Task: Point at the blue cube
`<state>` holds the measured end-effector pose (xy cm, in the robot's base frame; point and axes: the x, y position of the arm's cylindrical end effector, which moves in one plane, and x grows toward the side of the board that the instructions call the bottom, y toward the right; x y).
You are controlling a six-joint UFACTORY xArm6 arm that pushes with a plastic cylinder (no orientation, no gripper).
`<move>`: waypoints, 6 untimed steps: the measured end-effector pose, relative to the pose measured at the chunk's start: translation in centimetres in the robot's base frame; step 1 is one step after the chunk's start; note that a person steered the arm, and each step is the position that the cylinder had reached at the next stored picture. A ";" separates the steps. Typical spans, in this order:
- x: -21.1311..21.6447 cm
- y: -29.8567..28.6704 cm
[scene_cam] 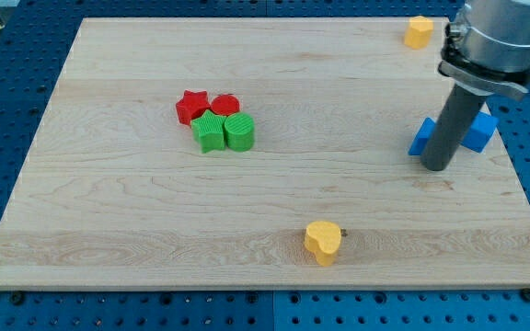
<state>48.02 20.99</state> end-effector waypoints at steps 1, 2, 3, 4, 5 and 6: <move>1.1 3.6; 3.0 5.1; 3.1 7.8; 1.6 11.5; -3.0 11.5; -6.5 9.3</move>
